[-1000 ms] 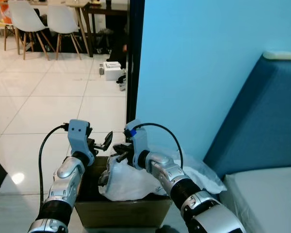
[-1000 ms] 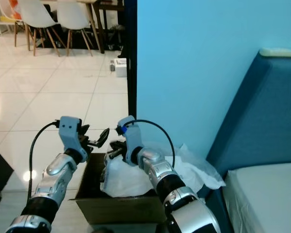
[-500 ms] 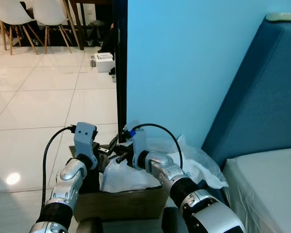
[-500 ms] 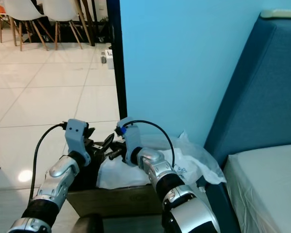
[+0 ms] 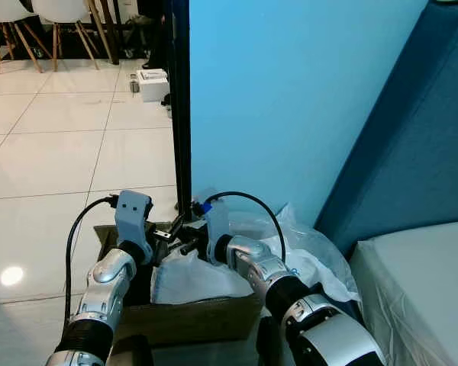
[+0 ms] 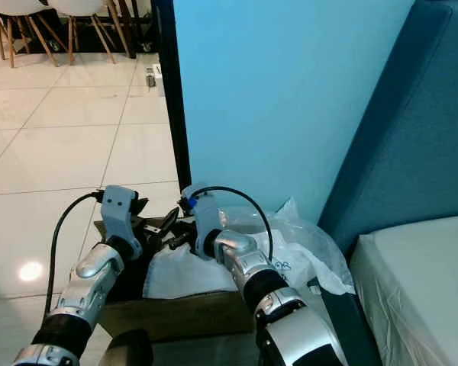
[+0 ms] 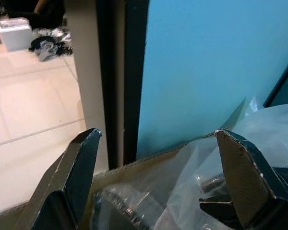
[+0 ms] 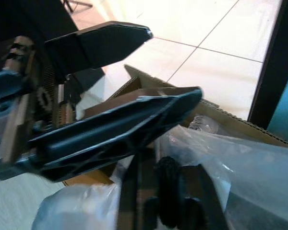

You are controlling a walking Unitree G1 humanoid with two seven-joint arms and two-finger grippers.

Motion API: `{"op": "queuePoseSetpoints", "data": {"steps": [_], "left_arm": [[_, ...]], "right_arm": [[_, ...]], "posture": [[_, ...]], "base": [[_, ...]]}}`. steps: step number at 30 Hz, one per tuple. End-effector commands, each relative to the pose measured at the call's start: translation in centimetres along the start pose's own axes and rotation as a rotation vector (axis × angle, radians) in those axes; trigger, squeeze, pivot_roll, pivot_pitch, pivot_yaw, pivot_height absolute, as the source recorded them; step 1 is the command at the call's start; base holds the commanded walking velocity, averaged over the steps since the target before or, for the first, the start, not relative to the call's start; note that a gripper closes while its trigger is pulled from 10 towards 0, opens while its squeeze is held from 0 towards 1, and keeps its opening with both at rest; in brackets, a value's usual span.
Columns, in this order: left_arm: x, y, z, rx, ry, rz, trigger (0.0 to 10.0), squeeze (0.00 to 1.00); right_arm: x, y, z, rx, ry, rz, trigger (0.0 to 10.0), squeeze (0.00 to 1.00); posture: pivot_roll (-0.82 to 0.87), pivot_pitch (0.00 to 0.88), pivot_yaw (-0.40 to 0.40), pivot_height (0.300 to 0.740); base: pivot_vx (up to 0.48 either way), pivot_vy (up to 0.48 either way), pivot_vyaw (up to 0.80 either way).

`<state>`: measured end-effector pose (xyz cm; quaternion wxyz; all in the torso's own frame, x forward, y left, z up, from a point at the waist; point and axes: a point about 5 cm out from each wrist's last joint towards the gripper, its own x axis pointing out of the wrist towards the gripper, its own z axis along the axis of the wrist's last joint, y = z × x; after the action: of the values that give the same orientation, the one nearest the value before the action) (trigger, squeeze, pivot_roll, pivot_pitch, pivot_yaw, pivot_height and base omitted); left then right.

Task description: Clean up the room

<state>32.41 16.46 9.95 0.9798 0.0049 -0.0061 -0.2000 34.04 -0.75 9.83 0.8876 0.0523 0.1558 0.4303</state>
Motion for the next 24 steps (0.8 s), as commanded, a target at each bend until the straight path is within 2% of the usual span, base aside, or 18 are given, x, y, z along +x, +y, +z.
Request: {"op": "queuePoseSetpoints", "data": {"steps": [1, 3, 5, 6, 7, 10, 14, 17, 18, 19, 20, 21, 22, 23, 24], "left_arm": [[-0.4, -2.2, -2.2, 0.005, 0.110, -0.134, 10.0, 0.00], [-0.6, -3.5, -2.3, -0.033, 0.113, -0.241, 10.0, 0.00], [-0.7, -4.0, -2.3, -0.048, 0.112, -0.280, 10.0, 0.00], [-1.0, -4.6, -2.4, -0.057, 0.118, -0.350, 10.0, 0.00], [-1.0, -4.6, -2.4, -0.057, 0.118, -0.350, 10.0, 0.00], [-2.2, -5.8, -3.1, -0.023, 0.184, -0.524, 10.0, 0.00], [-2.7, -5.8, -3.9, 0.022, 0.240, -0.566, 10.0, 0.00], [-2.8, -5.8, -4.0, 0.029, 0.248, -0.564, 10.0, 0.00], [-2.8, -5.8, -4.3, 0.048, 0.263, -0.560, 10.0, 0.00], [-2.8, -5.8, -4.3, 0.048, 0.263, -0.560, 10.0, 0.00], [-2.9, -5.9, -4.5, 0.059, 0.274, -0.559, 10.0, 0.00], [-2.9, -6.0, -4.7, 0.073, 0.283, -0.558, 10.0, 0.00], [-3.0, -6.1, -4.8, 0.081, 0.290, -0.558, 10.0, 0.00], [-3.0, -6.4, -5.0, 0.087, 0.296, -0.560, 10.0, 0.00], [-2.9, -6.5, -5.1, 0.091, 0.300, -0.562, 10.0, 0.00]], "right_arm": [[2.0, 3.4, 1.6, 0.095, -0.102, 0.116, 10.0, 1.00], [1.7, 2.7, 2.1, 0.182, -0.128, 0.105, 10.0, 1.00], [1.6, 2.4, 2.2, 0.205, -0.135, 0.097, 10.0, 1.00], [1.4, 2.0, 2.2, 0.227, -0.141, 0.084, 10.0, 1.00], [1.4, 2.0, 2.2, 0.227, -0.141, 0.084, 10.0, 1.00], [1.0, 1.1, 2.2, 0.285, -0.153, 0.044, 10.0, 1.00], [0.8, 0.6, 2.4, 0.340, -0.178, 0.024, 10.0, 1.00], [0.7, 0.5, 2.5, 0.356, -0.188, 0.024, 10.0, 1.00], [0.6, 0.2, 3.3, 0.411, -0.228, 0.044, 10.0, 1.00], [0.6, 0.2, 3.3, 0.411, -0.228, 0.044, 10.0, 1.00], [0.4, 0.0, 4.1, 0.451, -0.262, 0.065, 10.0, 1.00], [0.1, -0.2, 5.0, 0.483, -0.300, 0.101, 10.0, 0.88], [0.0, -0.3, 5.6, 0.501, -0.323, 0.126, 10.0, 0.88], [-0.3, -0.3, 6.6, 0.506, -0.353, 0.171, 10.0, 0.00], [-0.6, -0.3, 7.2, 0.507, -0.373, 0.202, 10.0, 0.00]], "posture": [[-0.02, 0.035, -0.075, 0.515], [-0.02, 0.034, -0.072, 0.515], [-0.02, 0.034, -0.072, 0.515], [-0.03, 0.032, -0.071, 0.515], [-0.03, 0.032, -0.071, 0.515], [-0.03, 0.026, -0.067, 0.515], [-0.03, 0.022, -0.066, 0.515], [-0.03, 0.022, -0.066, 0.515], [-0.04, 0.019, -0.063, 0.515], [-0.04, 0.019, -0.063, 0.515], [-0.04, 0.018, -0.063, 0.515], [-0.04, 0.018, -0.061, 0.515], [-0.04, 0.018, -0.061, 0.515], [-0.04, 0.021, -0.061, 0.515], [-0.04, 0.022, -0.061, 0.515]], "base": [[0.000, 0.000, 0.00], [0.000, 0.000, 0.00], [0.000, 0.000, 0.00], [0.000, 0.000, 0.00], [0.000, 0.000, 0.00], [0.000, 0.000, 0.00], [0.000, 0.000, 0.00], [0.000, 0.000, 0.00], [0.000, 0.000, 0.00], [0.000, 0.000, 0.00], [0.000, 0.000, 0.00], [0.000, 0.000, 0.00], [0.000, 0.000, 0.00], [0.000, 0.000, 0.00], [0.000, 0.000, 0.00]]}}
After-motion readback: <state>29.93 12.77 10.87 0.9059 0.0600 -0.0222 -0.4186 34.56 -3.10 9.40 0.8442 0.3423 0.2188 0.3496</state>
